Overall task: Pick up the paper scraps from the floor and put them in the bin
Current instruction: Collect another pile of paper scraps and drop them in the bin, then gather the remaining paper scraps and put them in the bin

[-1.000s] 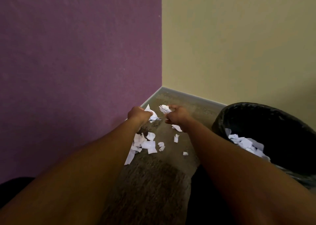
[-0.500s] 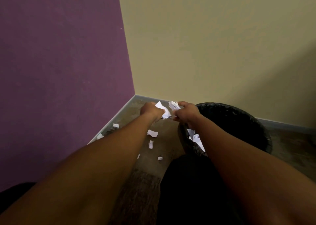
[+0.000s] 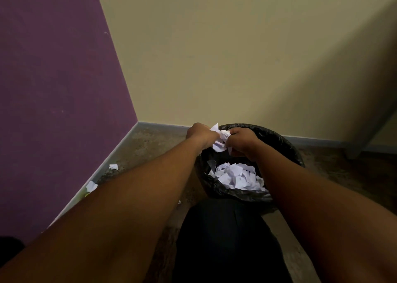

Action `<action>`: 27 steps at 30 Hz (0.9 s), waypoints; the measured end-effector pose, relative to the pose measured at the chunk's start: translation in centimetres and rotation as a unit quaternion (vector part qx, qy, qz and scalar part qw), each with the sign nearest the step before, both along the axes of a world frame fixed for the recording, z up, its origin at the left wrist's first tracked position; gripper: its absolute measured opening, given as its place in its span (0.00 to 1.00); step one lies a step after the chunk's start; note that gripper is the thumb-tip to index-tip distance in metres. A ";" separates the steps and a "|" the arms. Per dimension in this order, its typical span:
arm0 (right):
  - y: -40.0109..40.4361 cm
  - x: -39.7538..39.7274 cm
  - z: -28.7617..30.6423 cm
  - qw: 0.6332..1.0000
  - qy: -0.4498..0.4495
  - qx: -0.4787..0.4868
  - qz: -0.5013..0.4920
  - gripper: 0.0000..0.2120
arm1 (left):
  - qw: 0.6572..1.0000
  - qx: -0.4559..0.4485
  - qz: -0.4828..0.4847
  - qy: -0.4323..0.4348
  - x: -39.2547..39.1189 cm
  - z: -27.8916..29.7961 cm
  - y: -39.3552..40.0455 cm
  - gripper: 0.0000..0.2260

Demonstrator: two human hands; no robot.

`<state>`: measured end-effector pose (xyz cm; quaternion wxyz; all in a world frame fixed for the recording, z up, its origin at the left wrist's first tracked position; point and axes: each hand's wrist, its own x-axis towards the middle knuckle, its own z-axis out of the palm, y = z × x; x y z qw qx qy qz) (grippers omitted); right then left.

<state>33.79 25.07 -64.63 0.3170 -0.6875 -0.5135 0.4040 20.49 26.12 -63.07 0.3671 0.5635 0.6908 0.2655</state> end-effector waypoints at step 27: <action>6.2 -22.3 0.7 0.973 -0.230 0.002 0.026 0.09 | 0.987 0.056 -0.004 -0.153 -21.1 -5.3 5.3 0.09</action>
